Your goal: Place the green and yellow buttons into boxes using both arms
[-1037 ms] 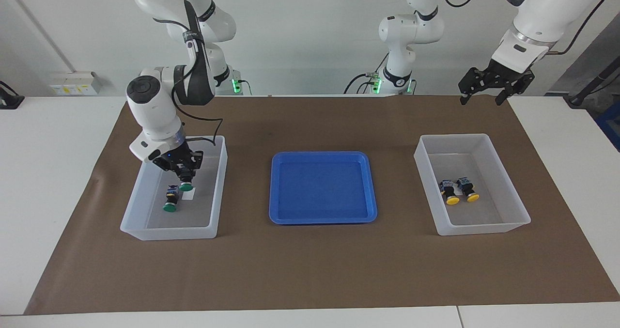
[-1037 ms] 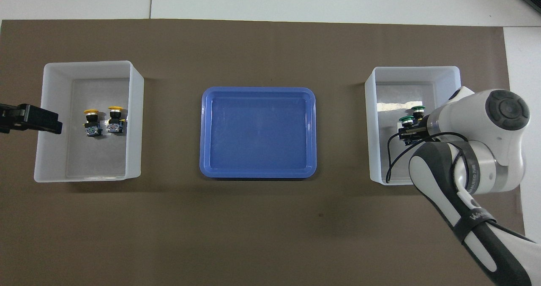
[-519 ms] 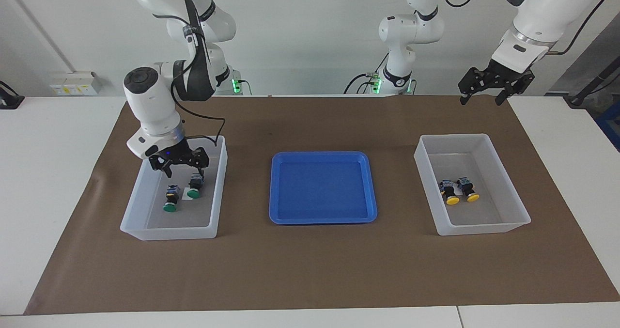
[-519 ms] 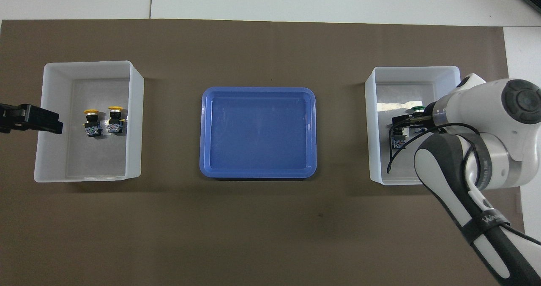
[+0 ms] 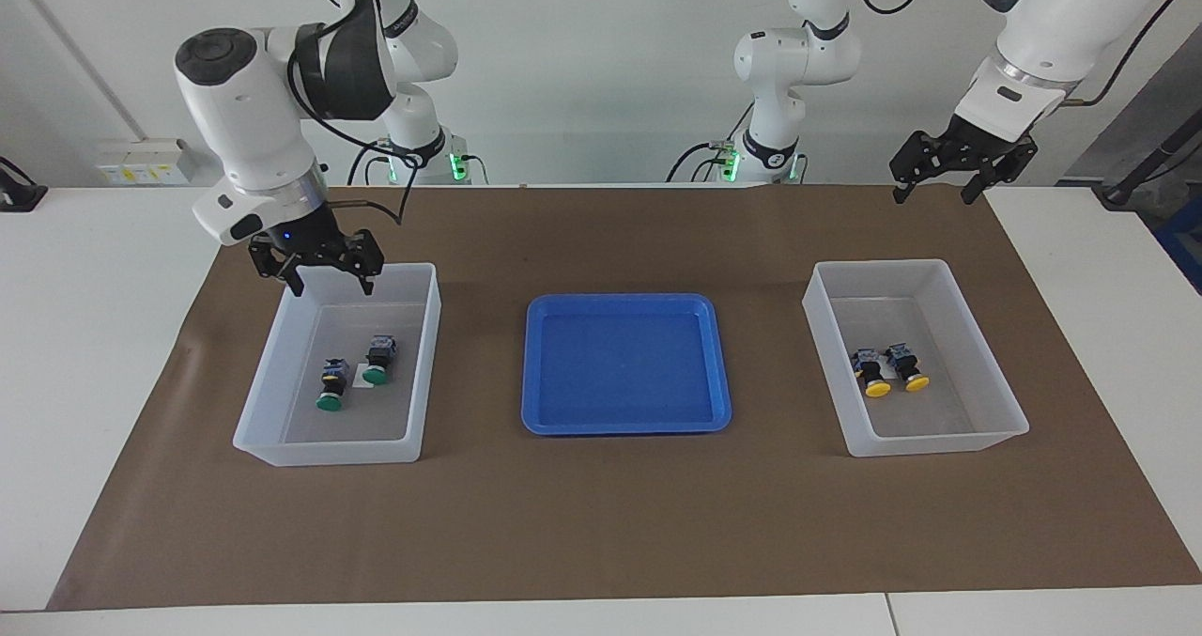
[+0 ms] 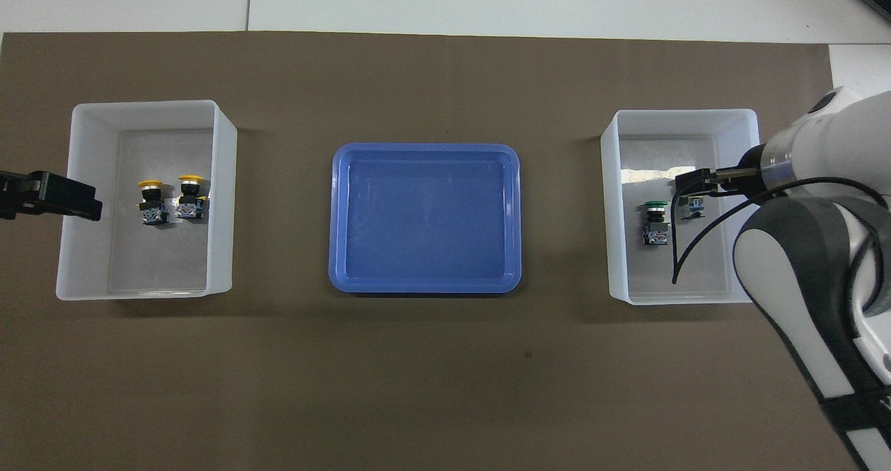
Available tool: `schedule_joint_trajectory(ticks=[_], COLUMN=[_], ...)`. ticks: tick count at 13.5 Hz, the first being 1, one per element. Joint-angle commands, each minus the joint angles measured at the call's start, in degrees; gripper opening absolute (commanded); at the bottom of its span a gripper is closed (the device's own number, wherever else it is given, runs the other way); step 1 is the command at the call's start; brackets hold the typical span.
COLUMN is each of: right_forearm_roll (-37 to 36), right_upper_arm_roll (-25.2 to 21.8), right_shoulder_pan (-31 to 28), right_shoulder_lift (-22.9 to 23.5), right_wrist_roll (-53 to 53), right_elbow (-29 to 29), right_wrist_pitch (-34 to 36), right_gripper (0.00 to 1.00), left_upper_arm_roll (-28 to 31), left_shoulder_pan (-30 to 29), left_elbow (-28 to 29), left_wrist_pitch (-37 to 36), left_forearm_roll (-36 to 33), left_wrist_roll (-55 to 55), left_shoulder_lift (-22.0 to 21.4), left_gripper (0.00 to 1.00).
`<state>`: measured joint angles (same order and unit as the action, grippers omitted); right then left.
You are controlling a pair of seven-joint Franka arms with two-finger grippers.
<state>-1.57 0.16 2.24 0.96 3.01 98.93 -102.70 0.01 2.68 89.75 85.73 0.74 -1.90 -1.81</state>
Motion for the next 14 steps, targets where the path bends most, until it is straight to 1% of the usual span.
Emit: schedule_joint_trajectory(ticks=[1,2,5,9,10,11,12,14], right_forearm_roll=[0.0,0.1,0.9,0.8,0.8,0.8,0.9,0.9], right_upper_arm_roll=[-0.3,-0.7,-0.7,-0.8,-1.4,-3.5,-4.3,-4.3], right_shoulder_pan=[-1.5,-2.0,-2.8,-3.3,-2.3,-0.8,-0.3,-0.7], right_shoulder_lift=[0.6,0.6,-0.3,-0.5,-0.5,-0.5,-0.5,-0.5], right_wrist_roll=[0.5,0.2,0.4,0.3,0.4,0.3,0.2,0.0], right_elbow=[-9.3,-10.8,-10.1,-9.9,-9.9,-9.9,-9.8,-9.9], right_wrist_pitch=[10.3,12.9,16.2,16.0,15.9,15.9,16.0,16.0], right_gripper=[1.00,1.00,1.00,1.00,1.00,1.00,1.00,1.00], left_upper_arm_roll=[-0.1,-0.1,-0.1,-0.1,-0.1,-0.1,-0.1,-0.1], left_shoulder_pan=[-0.1,-0.1,-0.1,0.0,0.0,0.0,0.0,0.0], left_elbow=[1.6,1.5,1.5,1.5,1.5,1.5,1.5,1.5], left_wrist_pitch=[1.1,1.1,1.0,1.1,1.1,1.1,1.0,1.0], left_forearm_roll=[-1.0,-1.0,-1.0,-1.0,-1.0,-1.0,-1.0,-1.0], left_wrist_roll=[0.4,0.4,0.4,0.5,0.5,0.5,0.4,0.4], left_shoulder_lift=[-1.0,-1.0,-1.0,-1.0,-1.0,-1.0,-1.0,-1.0], left_gripper=[1.00,1.00,1.00,1.00,1.00,1.00,1.00,1.00])
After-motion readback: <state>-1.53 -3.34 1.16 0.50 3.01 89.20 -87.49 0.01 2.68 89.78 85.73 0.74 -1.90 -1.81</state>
